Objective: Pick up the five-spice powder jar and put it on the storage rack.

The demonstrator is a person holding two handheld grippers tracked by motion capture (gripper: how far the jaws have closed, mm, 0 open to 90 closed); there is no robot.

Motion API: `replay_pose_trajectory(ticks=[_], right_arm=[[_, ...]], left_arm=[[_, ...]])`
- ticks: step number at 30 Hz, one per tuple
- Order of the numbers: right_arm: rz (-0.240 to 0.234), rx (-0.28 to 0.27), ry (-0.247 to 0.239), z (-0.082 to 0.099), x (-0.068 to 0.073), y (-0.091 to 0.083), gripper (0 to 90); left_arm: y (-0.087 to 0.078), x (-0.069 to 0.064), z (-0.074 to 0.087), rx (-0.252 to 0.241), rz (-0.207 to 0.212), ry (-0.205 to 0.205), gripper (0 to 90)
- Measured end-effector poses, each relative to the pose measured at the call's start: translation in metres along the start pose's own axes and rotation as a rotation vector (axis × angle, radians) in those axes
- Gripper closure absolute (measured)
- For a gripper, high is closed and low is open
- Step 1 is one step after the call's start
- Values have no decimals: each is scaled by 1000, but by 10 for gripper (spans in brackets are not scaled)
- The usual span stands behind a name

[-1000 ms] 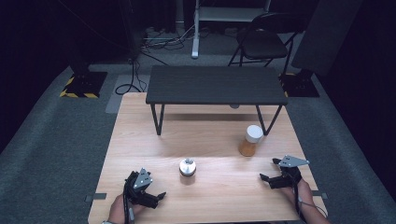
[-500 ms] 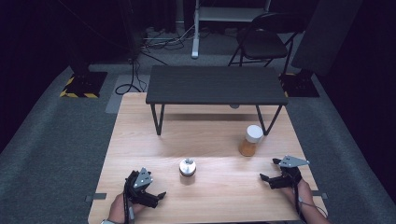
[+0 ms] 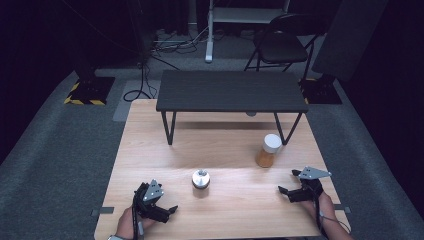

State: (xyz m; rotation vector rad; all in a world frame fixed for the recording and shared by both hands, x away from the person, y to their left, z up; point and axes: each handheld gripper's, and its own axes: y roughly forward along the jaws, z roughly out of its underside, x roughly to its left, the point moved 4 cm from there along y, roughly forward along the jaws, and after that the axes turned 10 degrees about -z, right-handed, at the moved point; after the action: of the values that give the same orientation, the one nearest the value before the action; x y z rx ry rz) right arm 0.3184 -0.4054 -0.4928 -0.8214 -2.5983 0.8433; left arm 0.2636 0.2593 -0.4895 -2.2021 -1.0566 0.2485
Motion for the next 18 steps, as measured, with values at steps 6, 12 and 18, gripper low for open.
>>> replay_pose_trajectory(ticks=[6,12,18], right_arm=[[0,0,0,0,0,0,49],[0,0,1,0,0,0,48],[0,0,0,0,0,0,48]], left_arm=[[0,-1,-1,3,-5,-4,3],[-1,-4,-1,3,-14,-5,8],[-4,-5,-4,-16,-3,-14,3]])
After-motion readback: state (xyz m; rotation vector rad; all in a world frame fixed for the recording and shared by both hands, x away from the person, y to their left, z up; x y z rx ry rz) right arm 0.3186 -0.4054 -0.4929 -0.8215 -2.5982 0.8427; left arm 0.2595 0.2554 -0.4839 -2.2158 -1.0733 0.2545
